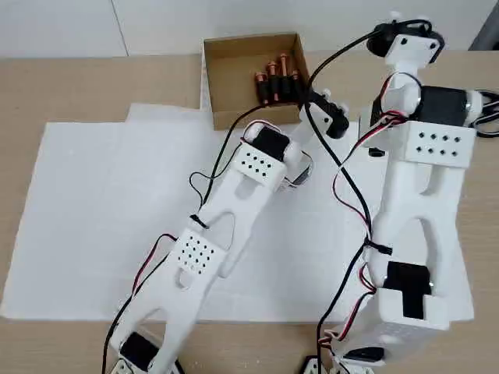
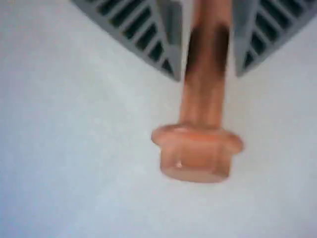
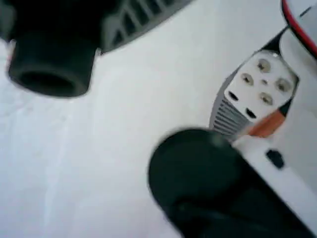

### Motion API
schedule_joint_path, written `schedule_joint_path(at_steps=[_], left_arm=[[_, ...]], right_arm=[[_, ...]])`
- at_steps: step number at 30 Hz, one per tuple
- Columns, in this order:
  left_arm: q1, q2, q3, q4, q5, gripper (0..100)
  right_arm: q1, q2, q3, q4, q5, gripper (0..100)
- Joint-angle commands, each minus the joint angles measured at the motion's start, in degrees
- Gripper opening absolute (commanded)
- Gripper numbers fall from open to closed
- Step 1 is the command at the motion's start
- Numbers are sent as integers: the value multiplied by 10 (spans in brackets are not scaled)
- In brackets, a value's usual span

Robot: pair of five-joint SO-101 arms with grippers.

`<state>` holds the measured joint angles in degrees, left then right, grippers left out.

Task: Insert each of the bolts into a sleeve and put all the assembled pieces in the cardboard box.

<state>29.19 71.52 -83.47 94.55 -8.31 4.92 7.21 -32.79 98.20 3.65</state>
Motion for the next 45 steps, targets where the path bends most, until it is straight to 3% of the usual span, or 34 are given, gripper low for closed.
schedule_joint_path(at_steps=[1,12,17,28,45], left_arm=[[4,-10,-56,18,4,13],[4,-5,-65,28,4,17],[0,-5,-65,34,28,164],[-29,22,-55,-5,21,113],[-18,41,-44,-19,21,88]], right_arm=[[5,-34,-3,2,1,5],[5,-34,-3,5,1,5],[5,-34,-3,5,1,5],[4,-34,-3,5,1,5],[5,-34,-3,5,1,5]])
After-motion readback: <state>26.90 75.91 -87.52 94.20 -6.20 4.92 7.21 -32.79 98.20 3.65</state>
